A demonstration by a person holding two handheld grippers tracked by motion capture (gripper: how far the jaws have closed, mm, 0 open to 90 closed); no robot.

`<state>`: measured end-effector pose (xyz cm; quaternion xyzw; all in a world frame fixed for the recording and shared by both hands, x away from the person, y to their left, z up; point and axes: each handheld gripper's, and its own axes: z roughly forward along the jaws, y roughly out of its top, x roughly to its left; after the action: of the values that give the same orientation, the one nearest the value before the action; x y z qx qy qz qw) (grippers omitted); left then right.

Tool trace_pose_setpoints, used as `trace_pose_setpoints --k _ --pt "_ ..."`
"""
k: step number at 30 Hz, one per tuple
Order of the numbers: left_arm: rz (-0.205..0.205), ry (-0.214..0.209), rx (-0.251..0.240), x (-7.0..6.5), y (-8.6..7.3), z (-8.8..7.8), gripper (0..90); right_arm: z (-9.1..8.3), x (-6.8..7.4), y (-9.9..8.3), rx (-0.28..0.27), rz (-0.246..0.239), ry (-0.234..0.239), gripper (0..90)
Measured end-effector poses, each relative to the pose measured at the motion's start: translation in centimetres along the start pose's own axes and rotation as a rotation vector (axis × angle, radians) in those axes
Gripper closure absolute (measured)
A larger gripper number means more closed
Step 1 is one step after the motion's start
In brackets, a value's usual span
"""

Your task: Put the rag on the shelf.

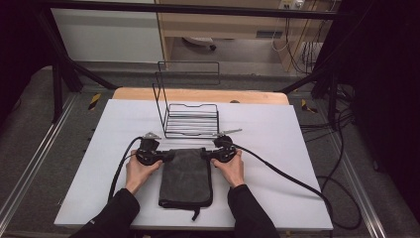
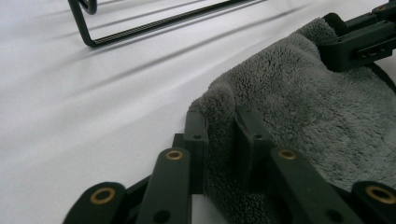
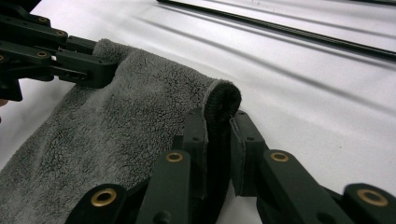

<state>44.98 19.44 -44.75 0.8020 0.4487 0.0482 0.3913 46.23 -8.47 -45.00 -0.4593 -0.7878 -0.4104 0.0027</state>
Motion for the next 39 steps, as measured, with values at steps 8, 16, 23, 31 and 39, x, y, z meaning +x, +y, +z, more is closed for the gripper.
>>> trace_pose_setpoints --k 8,16,23,31,39 --pt "0.001 -0.035 -0.060 0.0 0.3 -1.4 79.1 -0.9 0.5 0.1 -0.031 -0.013 -0.001 80.1" --pt "0.043 -0.034 -0.133 -0.9 0.5 -3.4 79.1 -2.6 1.8 0.1 -0.116 -0.048 0.011 80.1" --pt "0.070 -0.017 -0.168 -1.9 0.5 -4.6 79.1 -3.9 2.8 0.0 -0.177 -0.081 0.020 80.1" --pt "0.090 0.001 -0.191 -2.8 0.4 -5.1 79.0 -4.7 3.5 -0.3 -0.202 -0.107 0.010 80.0" --pt "0.115 0.007 -0.238 -3.7 0.4 -6.1 79.0 -5.6 4.1 -0.7 -0.259 -0.137 -0.001 80.1"
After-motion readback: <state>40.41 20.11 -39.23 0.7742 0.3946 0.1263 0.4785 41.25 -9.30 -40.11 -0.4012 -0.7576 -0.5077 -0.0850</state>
